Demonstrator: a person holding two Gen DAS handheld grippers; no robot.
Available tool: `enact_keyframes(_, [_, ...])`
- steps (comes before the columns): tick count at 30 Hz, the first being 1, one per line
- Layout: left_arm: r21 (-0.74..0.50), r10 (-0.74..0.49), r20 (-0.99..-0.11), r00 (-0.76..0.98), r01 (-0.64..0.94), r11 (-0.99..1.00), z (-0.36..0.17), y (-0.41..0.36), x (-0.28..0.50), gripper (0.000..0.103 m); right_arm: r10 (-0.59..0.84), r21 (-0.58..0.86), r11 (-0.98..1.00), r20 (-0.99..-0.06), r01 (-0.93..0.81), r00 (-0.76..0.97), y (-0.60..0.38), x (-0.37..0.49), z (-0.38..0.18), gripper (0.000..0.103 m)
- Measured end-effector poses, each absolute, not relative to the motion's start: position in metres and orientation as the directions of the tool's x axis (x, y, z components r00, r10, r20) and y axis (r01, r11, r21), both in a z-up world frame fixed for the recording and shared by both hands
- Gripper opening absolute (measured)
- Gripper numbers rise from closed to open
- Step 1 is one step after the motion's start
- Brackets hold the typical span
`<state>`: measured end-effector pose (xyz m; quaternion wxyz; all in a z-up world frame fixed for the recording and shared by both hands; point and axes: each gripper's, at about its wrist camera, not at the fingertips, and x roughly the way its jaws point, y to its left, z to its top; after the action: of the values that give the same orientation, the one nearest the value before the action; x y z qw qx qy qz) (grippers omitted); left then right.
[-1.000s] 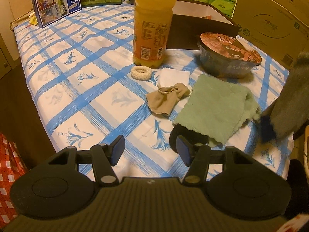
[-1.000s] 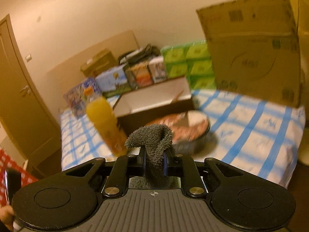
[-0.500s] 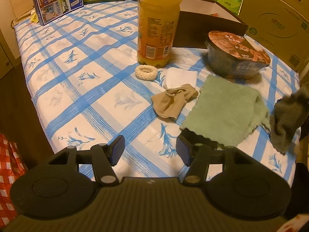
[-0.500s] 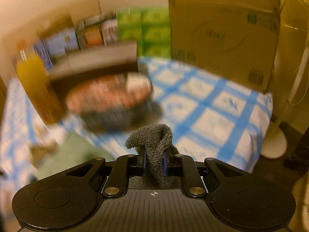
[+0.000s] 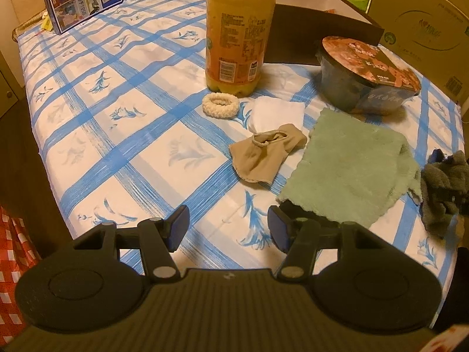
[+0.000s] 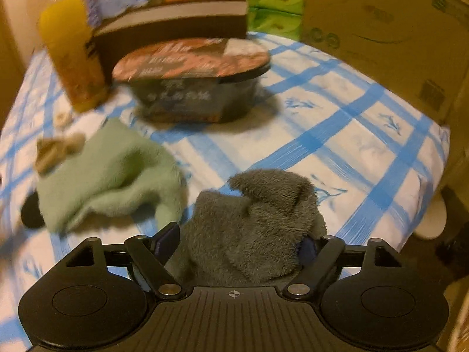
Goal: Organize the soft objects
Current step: 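Lift the grey terry cloth with the right gripper and adjust its grip, then grasp the white fluffy hair tie with the left gripper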
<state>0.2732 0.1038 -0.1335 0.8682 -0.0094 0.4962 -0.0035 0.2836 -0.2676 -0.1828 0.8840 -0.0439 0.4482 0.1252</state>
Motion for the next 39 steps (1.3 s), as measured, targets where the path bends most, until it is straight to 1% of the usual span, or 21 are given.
enact_keyframes(3, [-0.011, -0.01, -0.864, 0.503, 0.0, 1.0, -0.137, 0.104, 0.277, 0.056, 0.154, -0.047, 0.941, -0.823, -0.336, 0.546, -0.256, 0.283, -0.193, 0.09])
enact_keyframes(6, [-0.006, -0.006, -0.865, 0.502, 0.002, 1.0, -0.14, 0.105, 0.282, 0.056, 0.085, -0.151, 0.913, -0.838, -0.379, 0.538, -0.25, 0.283, -0.21, 0.091])
enact_keyframes(8, [-0.004, -0.005, -0.864, 0.504, 0.003, 1.0, -0.142, 0.107, 0.285, 0.056, 0.113, -0.115, 0.923, -0.832, -0.368, 0.543, -0.258, 0.283, -0.215, 0.09])
enact_keyframes(9, [-0.004, -0.005, -0.862, 0.507, 0.003, 1.0, -0.142, 0.108, 0.287, 0.056, 0.125, -0.085, 0.933, -0.835, -0.35, 0.536, -0.264, 0.286, -0.215, 0.087])
enact_keyframes(10, [-0.004, -0.005, -0.861, 0.509, 0.003, 1.0, -0.143, 0.109, 0.288, 0.056, 0.142, -0.052, 0.942, -0.834, -0.332, 0.533, -0.271, 0.289, -0.215, 0.078])
enact_keyframes(11, [-0.004, -0.004, -0.86, 0.511, 0.001, 1.0, -0.144, 0.11, 0.291, 0.056, 0.151, -0.035, 0.947, -0.831, -0.32, 0.536, -0.276, 0.291, -0.215, 0.072])
enact_keyframes(12, [-0.003, -0.002, -0.858, 0.514, 0.0, 1.0, -0.144, 0.112, 0.293, 0.056, 0.149, -0.031, 0.95, -0.827, -0.31, 0.542, -0.281, 0.294, -0.213, 0.059])
enact_keyframes(13, [-0.002, -0.002, -0.855, 0.519, 0.0, 1.0, -0.145, 0.113, 0.295, 0.056, 0.158, -0.017, 0.952, -0.829, -0.306, 0.537, -0.286, 0.297, -0.21, 0.05])
enact_keyframes(15, [0.0, 0.0, -0.85, 0.527, 0.0, 1.0, -0.147, 0.117, 0.301, 0.056, 0.173, 0.02, 0.96, -0.827, -0.279, 0.535, -0.295, 0.305, -0.204, 0.041])
enact_keyframes(16, [0.003, 0.002, -0.846, 0.533, 0.001, 1.0, -0.147, 0.119, 0.304, 0.056, 0.179, 0.036, 0.964, -0.822, -0.265, 0.541, -0.299, 0.308, -0.2, 0.039])
enact_keyframes(25, [0.039, -0.015, -0.796, 0.605, 0.076, 0.996, -0.154, 0.132, 0.341, 0.056, 0.103, -0.037, 0.981, -0.733, -0.191, 0.672, -0.301, 0.319, -0.159, 0.036])
enact_keyframes(32, [-0.004, -0.09, -0.795, 0.599, 0.143, 0.99, -0.169, 0.134, 0.378, 0.056, 0.074, -0.051, 0.986, -0.725, -0.161, 0.685, -0.3, 0.341, -0.151, 0.036])
enact_keyframes(39, [0.004, -0.106, -0.812, 0.575, 0.188, 0.982, -0.184, 0.129, 0.41, 0.056, 0.082, -0.043, 0.986, -0.713, -0.159, 0.696, -0.295, 0.354, -0.148, 0.036])
